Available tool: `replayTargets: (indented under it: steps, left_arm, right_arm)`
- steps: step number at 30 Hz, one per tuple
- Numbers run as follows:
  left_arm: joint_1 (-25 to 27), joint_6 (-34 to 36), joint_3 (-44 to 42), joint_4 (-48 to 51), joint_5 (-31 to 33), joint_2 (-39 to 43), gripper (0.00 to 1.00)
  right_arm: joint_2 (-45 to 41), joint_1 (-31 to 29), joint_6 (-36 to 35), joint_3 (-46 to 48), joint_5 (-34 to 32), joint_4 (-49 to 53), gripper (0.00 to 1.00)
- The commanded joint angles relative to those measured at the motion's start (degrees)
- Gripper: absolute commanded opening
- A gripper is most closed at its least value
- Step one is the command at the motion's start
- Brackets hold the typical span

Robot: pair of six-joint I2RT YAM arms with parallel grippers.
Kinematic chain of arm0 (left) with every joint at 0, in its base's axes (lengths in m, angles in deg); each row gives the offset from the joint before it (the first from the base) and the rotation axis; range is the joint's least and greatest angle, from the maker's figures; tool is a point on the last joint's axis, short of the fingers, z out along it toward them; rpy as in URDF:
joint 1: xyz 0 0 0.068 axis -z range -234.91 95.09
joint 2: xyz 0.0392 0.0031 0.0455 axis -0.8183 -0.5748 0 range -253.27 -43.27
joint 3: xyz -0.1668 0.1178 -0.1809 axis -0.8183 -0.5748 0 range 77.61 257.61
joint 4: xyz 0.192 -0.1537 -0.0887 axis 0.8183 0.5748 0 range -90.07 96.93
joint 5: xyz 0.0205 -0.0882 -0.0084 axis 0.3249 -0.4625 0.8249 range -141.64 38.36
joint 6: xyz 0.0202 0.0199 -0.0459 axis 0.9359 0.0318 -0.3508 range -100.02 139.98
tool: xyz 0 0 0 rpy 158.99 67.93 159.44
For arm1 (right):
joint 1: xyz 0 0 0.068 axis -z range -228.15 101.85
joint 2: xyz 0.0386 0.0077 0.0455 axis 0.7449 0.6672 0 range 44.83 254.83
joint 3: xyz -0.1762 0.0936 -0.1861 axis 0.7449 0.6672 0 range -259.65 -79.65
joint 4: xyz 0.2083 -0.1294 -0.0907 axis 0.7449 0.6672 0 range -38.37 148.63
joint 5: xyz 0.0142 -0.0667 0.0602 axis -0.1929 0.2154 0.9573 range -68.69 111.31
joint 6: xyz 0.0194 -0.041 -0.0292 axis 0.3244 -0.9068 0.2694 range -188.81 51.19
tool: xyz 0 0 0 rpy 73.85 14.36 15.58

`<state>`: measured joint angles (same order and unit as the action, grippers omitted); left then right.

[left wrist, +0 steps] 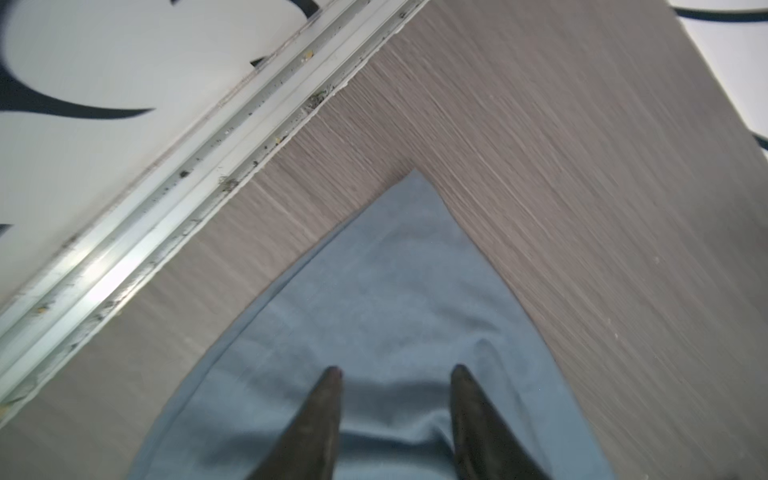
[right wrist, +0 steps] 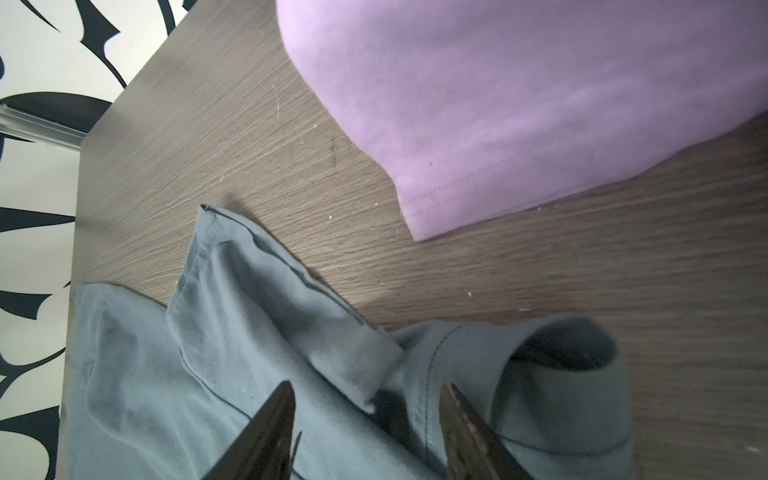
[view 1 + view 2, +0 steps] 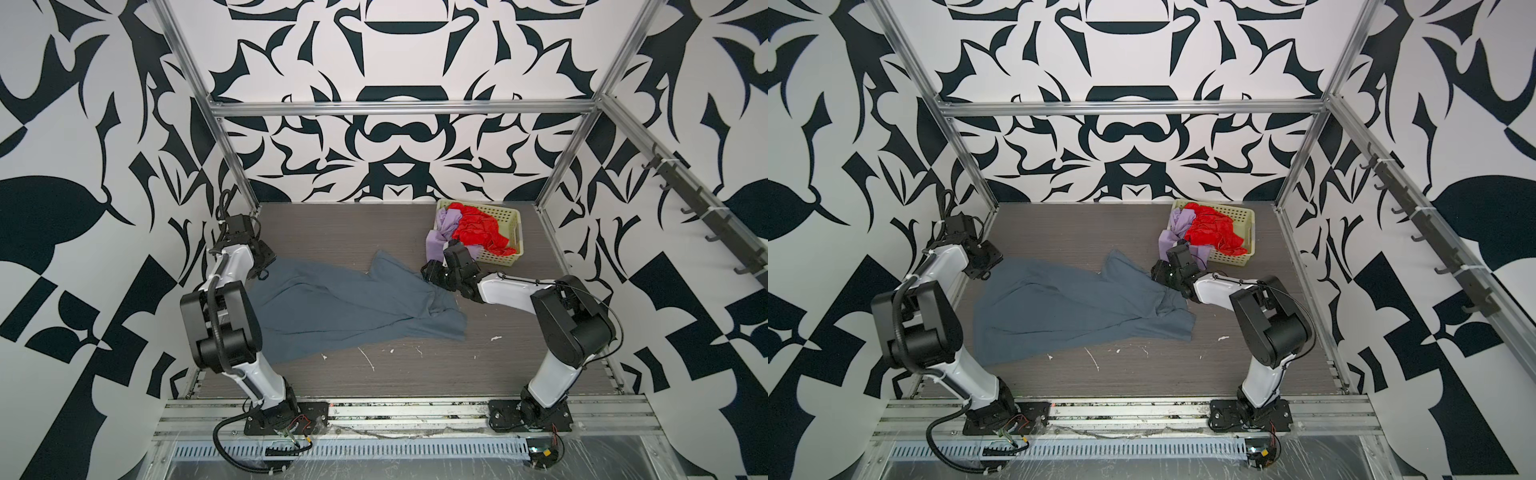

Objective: Fold and stack the t-shirts

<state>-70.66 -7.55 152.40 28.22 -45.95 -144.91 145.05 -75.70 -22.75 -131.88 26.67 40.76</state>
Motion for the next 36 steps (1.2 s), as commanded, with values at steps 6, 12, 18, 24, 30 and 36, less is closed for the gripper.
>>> replayTargets:
  steps: [6,12,18,24,30,36]
  left_arm:
    - [-0.14,1.21,10.68,2.55,0.45,-13.73,0.55]
    - [-0.1,2.29,16.72,4.31,4.41,-20.12,0.6]
    - [-0.1,2.46,18.97,4.66,4.55,-23.95,0.61]
    - [0.19,1.3,21.45,6.71,3.2,-26.55,0.6]
    - [0.81,-0.99,18.86,7.87,-0.5,-26.64,0.36]
    - [1.07,-1.63,13.46,5.43,-0.95,-22.38,0.0]
  right_arm:
    - [-1.26,-0.38,0.78,-1.38,-0.36,-2.41,0.59]
    - [-2.36,-0.39,0.43,-1.65,0.74,-1.5,0.59]
    - [-2.71,-0.4,0.52,-0.95,0.55,-0.74,0.59]
    - [-3.42,-0.37,1.01,-0.22,-0.18,-1.08,0.59]
    - [-3.19,-0.81,2.35,-0.62,-0.08,-1.86,0.59]
    - [-2.67,-1.67,3.55,-0.77,-1.93,-0.63,0.57]
